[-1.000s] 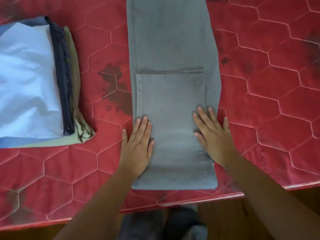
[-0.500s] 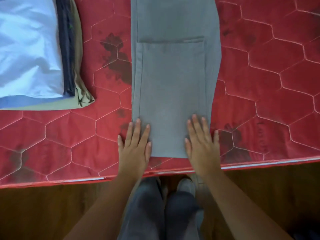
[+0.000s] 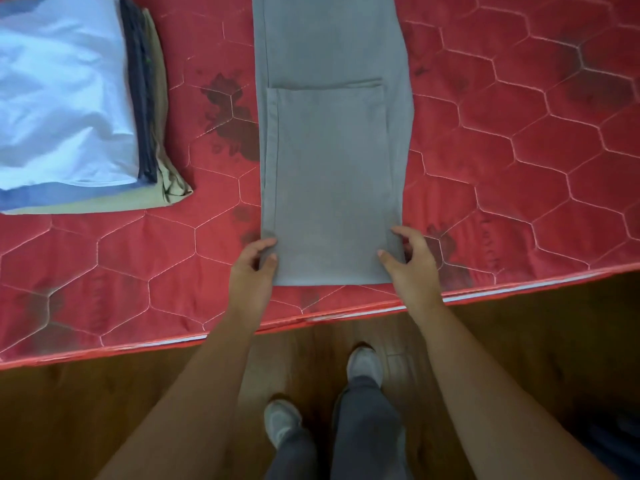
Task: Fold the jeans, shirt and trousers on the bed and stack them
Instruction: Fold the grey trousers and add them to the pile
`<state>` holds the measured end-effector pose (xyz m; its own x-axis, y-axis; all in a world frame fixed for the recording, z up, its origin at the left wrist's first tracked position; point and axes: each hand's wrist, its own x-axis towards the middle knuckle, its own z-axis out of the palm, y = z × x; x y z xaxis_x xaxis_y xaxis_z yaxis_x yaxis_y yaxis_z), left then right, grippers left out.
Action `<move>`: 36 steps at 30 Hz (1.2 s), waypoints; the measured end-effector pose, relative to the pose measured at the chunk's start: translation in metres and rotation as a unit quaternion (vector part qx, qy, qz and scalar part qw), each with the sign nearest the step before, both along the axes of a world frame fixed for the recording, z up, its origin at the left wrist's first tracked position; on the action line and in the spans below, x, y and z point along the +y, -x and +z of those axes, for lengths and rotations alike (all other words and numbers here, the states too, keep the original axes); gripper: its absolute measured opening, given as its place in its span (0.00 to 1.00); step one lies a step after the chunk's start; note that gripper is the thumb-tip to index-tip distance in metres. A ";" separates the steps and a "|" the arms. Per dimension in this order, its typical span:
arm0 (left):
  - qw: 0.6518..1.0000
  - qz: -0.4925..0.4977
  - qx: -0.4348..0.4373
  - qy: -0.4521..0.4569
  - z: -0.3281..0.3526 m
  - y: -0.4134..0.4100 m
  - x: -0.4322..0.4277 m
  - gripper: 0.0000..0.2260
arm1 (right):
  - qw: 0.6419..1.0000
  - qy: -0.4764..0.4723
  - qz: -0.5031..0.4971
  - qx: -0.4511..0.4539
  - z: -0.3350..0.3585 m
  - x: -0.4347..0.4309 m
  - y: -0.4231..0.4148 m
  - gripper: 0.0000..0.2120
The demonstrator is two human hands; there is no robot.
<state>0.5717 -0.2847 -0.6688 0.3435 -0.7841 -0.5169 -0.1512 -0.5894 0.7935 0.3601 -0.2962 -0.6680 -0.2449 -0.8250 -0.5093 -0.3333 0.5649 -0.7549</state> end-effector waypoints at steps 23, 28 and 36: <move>0.997 -0.072 0.005 -0.031 0.127 -0.006 0.183 0.06 | 0.985 -0.030 -0.145 -0.092 0.131 0.203 0.001 0.06; 0.992 -0.106 0.065 0.011 0.168 -0.016 0.158 0.08 | 0.988 0.036 -0.136 -0.059 0.166 0.186 0.002 0.07; 0.981 -0.167 -0.046 0.086 0.174 -0.024 0.068 0.12 | 0.985 0.113 -0.069 -0.111 0.173 0.097 0.011 0.17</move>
